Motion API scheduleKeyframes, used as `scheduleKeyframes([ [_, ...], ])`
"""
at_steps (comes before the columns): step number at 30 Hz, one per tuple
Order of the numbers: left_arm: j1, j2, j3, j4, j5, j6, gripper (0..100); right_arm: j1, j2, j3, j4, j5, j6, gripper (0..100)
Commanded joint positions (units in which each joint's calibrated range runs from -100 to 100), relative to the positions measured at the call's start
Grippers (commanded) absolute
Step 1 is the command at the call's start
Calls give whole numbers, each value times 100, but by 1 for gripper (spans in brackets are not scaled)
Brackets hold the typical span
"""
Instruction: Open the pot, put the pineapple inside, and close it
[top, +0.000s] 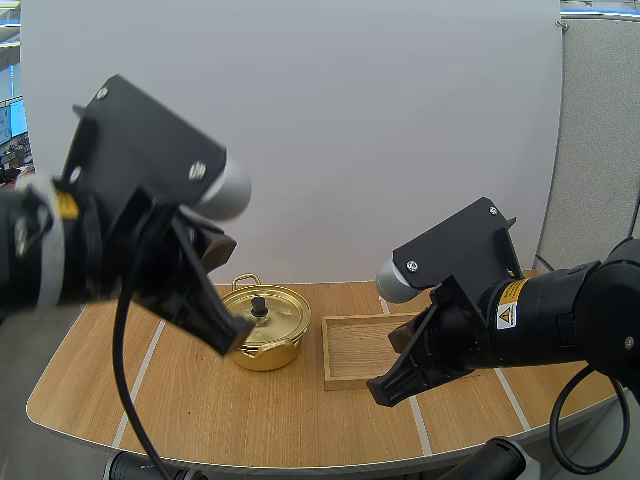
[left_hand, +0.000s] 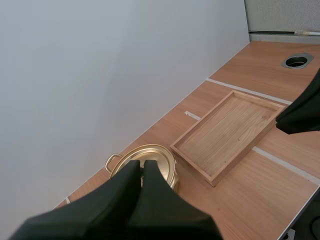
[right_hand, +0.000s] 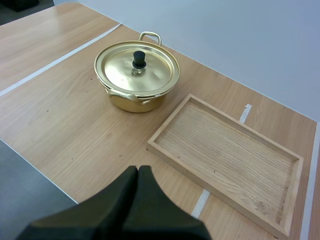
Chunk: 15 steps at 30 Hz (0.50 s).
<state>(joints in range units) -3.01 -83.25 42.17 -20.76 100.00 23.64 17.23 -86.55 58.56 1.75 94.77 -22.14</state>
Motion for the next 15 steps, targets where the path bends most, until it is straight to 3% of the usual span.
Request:
scheduleKeyframes([
  [1, -10, -356, 274, -35, 0, -71, 0, -84, -47, 26, -37, -70, -15, 0],
  [10, -10, -1459, 1046, -35, -17, -80, 0, -424, -379, 26, -37, -185, -15, 0],
  [15, -10, -1675, 1125, -34, -874, -352, 0, -681, -548, 26, -1, -220, -15, 0],
])
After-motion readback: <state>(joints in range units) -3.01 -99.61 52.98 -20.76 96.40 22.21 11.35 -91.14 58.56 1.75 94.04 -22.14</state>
